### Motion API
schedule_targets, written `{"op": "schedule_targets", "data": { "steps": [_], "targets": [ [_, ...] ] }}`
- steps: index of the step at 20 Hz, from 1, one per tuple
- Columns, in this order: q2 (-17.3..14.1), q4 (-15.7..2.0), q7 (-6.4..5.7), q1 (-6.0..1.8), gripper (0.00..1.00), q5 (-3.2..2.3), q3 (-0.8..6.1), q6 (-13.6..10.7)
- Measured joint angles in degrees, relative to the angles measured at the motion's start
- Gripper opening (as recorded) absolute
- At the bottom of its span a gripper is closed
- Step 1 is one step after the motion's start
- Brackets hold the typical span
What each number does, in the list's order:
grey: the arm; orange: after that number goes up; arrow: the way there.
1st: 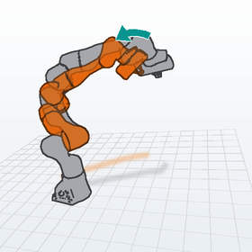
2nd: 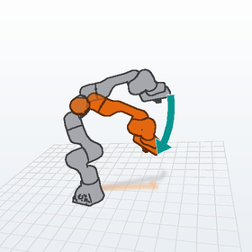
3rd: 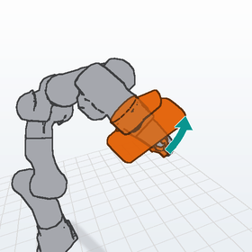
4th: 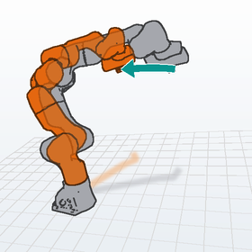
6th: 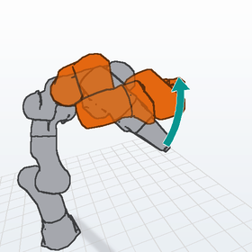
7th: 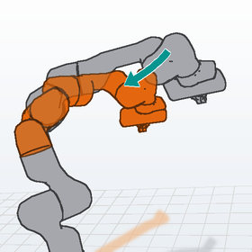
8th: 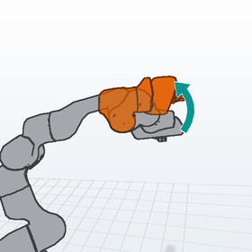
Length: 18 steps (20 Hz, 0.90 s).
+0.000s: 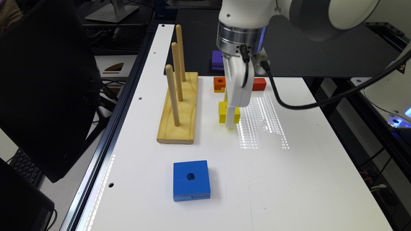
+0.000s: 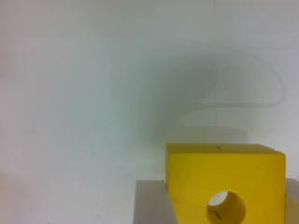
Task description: Pick up yellow block.
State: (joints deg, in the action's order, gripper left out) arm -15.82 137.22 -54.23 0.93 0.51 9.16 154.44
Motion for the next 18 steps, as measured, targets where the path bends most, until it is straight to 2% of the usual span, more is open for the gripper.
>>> {"op": "schedule_targets", "data": {
  "steps": [6, 12, 18],
  "targets": [
    [1.2, -0.01, 0.0, 0.0, 0.0, 0.0, 0.04, -1.0],
    [5.7, 0.03, -0.02, 0.01, 0.0, 0.0, 0.13, -5.6],
    [6.7, -0.06, -0.02, 0.01, 0.0, 0.0, 0.17, -6.4]
  ]
}}
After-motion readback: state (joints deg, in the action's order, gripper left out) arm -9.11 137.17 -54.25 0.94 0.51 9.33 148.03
